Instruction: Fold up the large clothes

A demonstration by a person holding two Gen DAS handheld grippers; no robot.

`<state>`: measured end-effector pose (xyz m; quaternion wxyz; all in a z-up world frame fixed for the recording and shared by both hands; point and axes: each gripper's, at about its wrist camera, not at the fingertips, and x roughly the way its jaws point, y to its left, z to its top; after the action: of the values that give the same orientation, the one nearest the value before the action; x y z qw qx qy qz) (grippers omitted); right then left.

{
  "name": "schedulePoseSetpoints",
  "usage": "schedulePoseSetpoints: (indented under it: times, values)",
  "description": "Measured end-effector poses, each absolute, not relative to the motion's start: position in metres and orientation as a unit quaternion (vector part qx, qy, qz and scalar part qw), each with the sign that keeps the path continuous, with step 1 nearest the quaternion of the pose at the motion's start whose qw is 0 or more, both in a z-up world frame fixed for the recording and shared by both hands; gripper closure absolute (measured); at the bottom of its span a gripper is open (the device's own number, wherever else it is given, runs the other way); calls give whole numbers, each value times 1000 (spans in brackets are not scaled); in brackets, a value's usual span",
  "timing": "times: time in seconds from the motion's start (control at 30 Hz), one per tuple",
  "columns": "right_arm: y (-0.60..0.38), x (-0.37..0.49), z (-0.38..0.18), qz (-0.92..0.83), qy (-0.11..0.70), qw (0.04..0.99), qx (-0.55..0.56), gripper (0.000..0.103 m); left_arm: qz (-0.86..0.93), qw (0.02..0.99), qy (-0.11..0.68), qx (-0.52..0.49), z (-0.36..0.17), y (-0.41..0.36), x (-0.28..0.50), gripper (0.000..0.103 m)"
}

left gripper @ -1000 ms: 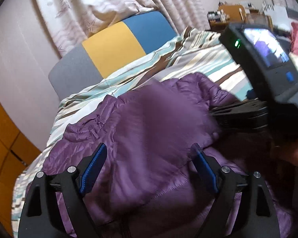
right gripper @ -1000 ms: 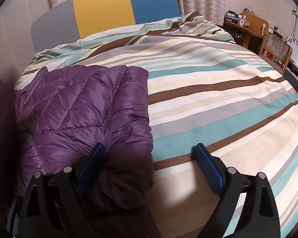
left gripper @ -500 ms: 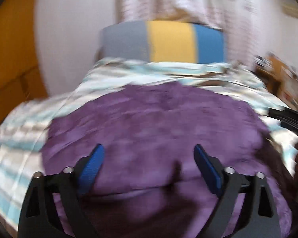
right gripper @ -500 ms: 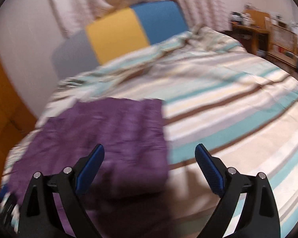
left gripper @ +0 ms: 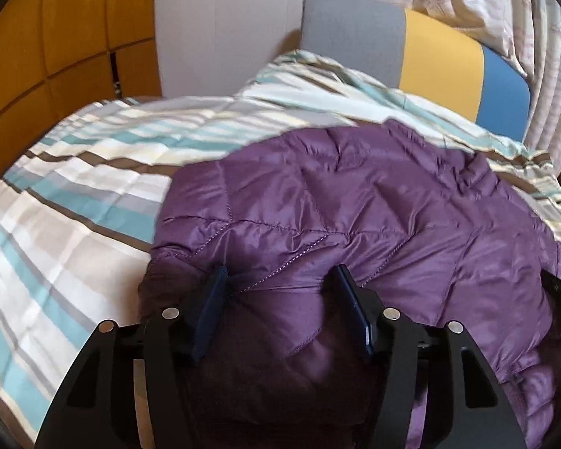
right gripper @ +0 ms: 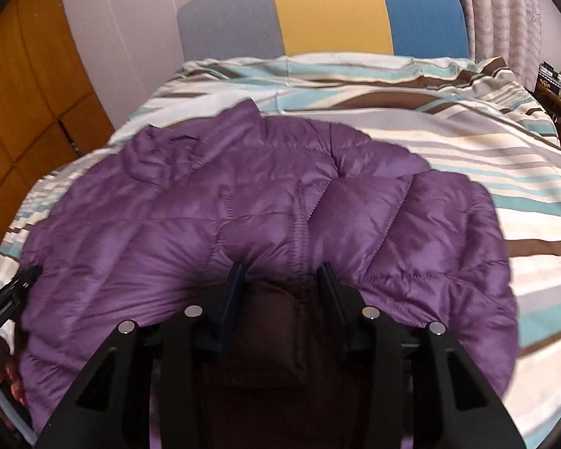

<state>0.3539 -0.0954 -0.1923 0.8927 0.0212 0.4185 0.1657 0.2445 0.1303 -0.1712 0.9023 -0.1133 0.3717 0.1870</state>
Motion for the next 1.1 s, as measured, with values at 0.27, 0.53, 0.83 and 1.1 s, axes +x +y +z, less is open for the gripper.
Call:
schedulePoseSetpoints:
  times: [0.27,0.53,0.83,1.1]
  values:
    - [-94,356,-205,151,406,901,1,61,170,902,377,-123,-177,135,249,40]
    - [-91,348,-200,138,392,910,-16,55,139,927,329,-114,-127,96,236,26]
    - [-66,332,-151,197,361,911,14,49,114,912,385,-80,-153,76,295,26]
    - [-26,351,-198,197,392,898,-40,48,96,907,394,-114,-180,88,298,22]
